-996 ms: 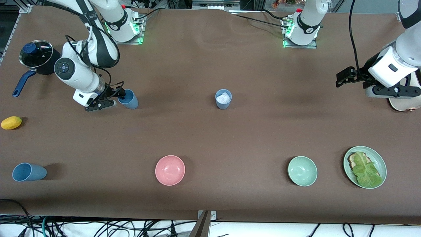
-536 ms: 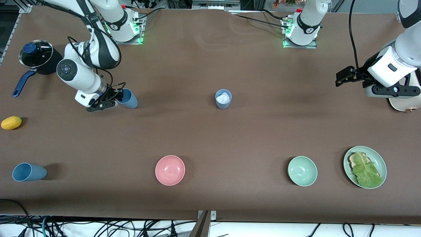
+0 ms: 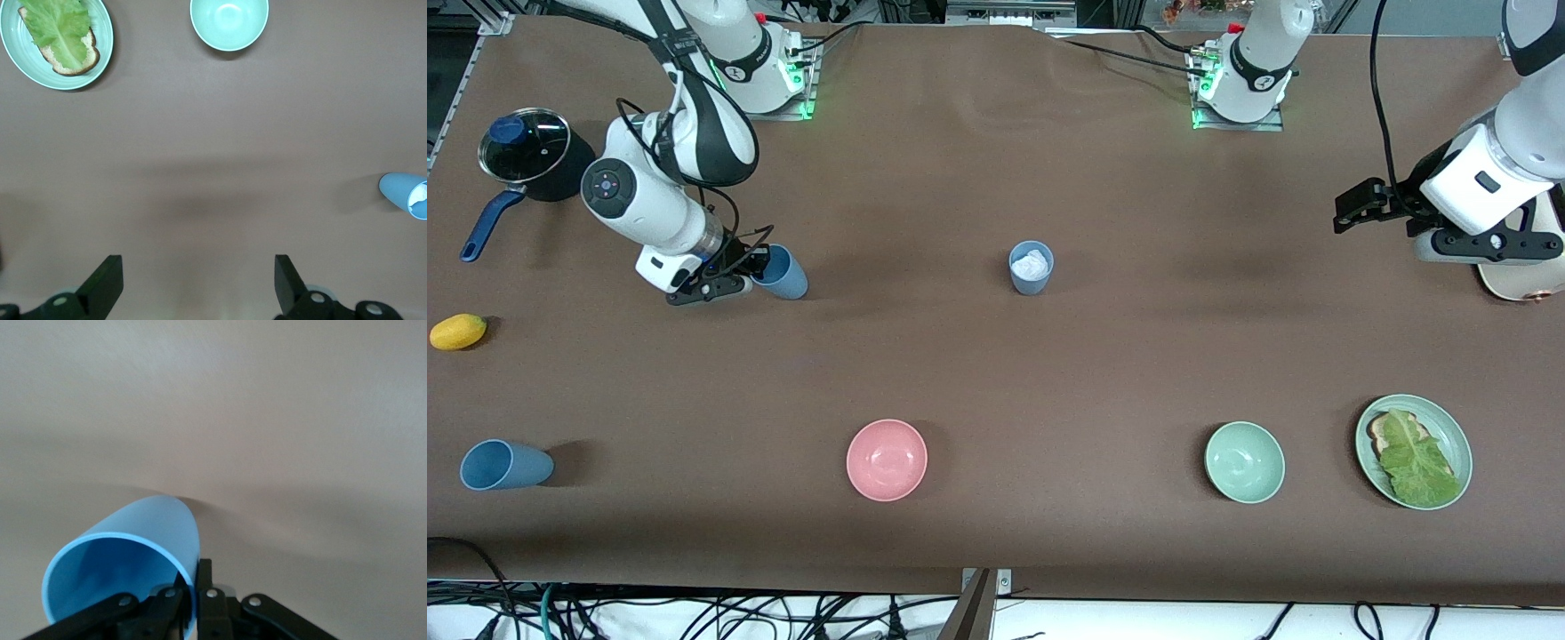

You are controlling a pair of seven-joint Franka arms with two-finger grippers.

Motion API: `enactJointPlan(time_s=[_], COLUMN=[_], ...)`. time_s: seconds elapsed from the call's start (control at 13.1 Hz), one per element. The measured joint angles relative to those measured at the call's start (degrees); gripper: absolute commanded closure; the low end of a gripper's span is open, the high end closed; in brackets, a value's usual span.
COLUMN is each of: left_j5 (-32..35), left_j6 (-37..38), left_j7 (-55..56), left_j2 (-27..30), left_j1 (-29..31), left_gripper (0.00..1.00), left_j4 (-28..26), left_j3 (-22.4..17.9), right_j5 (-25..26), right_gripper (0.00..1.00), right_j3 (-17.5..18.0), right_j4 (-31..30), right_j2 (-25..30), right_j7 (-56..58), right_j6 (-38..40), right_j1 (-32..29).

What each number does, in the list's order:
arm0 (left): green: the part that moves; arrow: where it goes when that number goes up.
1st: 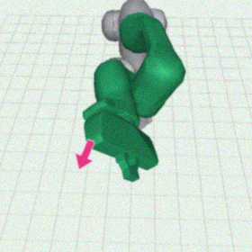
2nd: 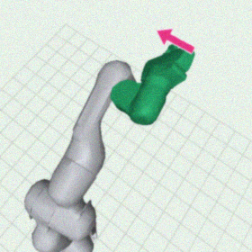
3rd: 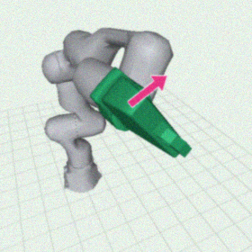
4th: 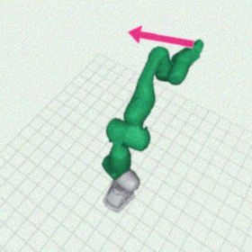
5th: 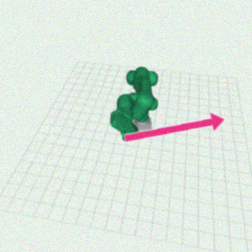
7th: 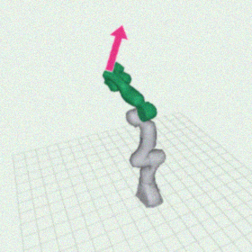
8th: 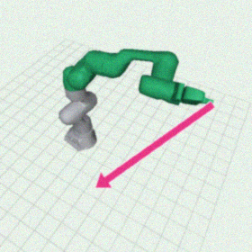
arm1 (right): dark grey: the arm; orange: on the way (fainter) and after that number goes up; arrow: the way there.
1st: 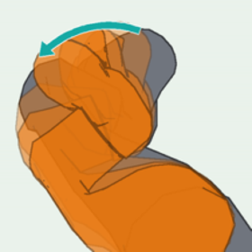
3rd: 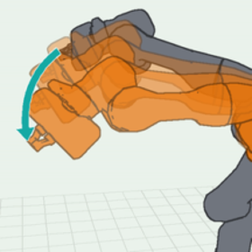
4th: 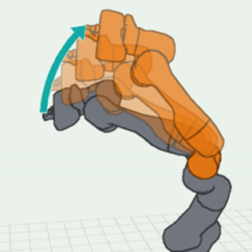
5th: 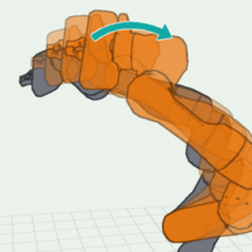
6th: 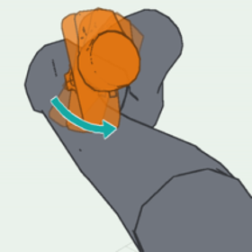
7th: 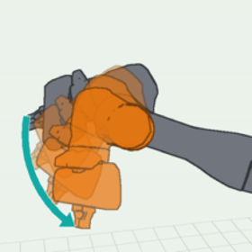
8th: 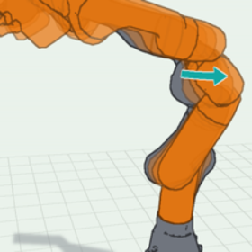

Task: Stack blue cups with both arms
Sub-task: 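Grasp the blue cup with the right gripper and lift it, then carry the held cup with the right gripper over the placed cup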

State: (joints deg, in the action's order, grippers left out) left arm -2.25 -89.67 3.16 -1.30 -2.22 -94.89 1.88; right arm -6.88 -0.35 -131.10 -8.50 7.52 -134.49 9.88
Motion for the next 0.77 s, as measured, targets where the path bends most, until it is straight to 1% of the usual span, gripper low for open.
enactJointPlan(time_s=[0.23,0.38,0.54,0.77], left_j5=[0.0,0.0,0.0,0.0], left_j6=[0.0,0.0,0.0,0.0], left_j7=[0.0,0.0,0.0,0.0], left_j2=[0.0,0.0,0.0,0.0], left_j1=[0.0,0.0,0.0,0.0], left_gripper=[0.00,0.00,0.00,0.00], left_j4=[0.0,0.0,0.0,0.0], left_j3=[0.0,0.0,0.0,0.0], right_j5=[-0.2,-0.4,-0.5,-0.6], right_gripper=[1.00,1.00,1.00,1.00], right_j3=[0.7,2.4,3.8,4.4], right_j4=[10.3,15.3,19.4,26.1], right_j2=[0.1,-0.3,-1.6,-5.1], right_j7=[-2.7,-6.8,-13.1,-25.4], right_j6=[12.1,17.4,20.2,22.4], right_j1=[0.0,0.3,2.6,9.7])
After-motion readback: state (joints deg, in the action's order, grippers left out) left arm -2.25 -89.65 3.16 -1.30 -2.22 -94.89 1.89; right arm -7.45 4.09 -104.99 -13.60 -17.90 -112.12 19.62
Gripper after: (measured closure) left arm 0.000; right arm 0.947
